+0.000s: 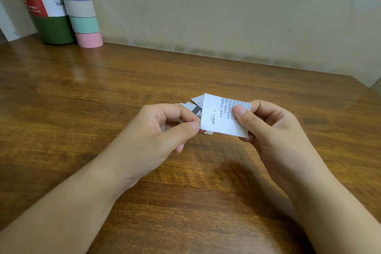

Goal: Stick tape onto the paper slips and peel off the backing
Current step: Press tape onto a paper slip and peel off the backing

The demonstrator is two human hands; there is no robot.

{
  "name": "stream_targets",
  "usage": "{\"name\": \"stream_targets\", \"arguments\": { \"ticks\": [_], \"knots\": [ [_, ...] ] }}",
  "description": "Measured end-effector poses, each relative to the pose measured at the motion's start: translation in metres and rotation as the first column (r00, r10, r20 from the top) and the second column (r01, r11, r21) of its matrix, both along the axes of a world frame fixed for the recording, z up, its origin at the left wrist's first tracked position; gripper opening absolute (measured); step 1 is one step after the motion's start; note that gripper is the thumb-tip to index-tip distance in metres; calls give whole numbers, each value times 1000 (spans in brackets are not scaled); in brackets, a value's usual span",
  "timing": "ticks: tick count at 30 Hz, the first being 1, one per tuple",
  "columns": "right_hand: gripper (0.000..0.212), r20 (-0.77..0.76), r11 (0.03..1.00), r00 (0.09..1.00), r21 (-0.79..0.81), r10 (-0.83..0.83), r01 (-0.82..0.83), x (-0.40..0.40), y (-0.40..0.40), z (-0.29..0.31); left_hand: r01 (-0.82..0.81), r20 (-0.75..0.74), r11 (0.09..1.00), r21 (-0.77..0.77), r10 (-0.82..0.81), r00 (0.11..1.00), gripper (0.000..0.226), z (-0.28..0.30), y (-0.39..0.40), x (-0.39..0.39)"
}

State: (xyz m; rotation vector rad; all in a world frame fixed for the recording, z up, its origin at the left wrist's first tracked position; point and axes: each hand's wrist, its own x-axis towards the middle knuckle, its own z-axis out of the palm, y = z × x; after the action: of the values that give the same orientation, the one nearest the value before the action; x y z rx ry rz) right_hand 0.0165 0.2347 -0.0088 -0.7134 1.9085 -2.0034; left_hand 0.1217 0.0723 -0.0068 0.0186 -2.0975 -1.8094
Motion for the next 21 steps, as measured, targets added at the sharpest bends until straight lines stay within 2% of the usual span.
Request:
{"name": "stream_targets", "arguments": {
  "ticks": [6,10,15,19,21],
  "knots": [
    [22,1,1000,1000,2,7,-7,0,0,2,-23,15,1000,-21,23,1000,12,-1,0,0],
    [22,7,1000,1000,-3,19,-19,0,0,2,-49,25,998,-43,50,998,12,-2,0,-2],
    [49,28,996,997,-48,70,-69,1,1,6,-106,30,994,-38,107,994,13,-4,-2,-4],
    [34,75,992,993,-85,95,-88,3,1,9,-116,40,992,-41,118,992,13,-4,-2,-4],
    [29,51,993,995,-77,89,-85,2,0,8,-121,42,992,-34,123,992,13,-4,-2,-5]
  ]
}}
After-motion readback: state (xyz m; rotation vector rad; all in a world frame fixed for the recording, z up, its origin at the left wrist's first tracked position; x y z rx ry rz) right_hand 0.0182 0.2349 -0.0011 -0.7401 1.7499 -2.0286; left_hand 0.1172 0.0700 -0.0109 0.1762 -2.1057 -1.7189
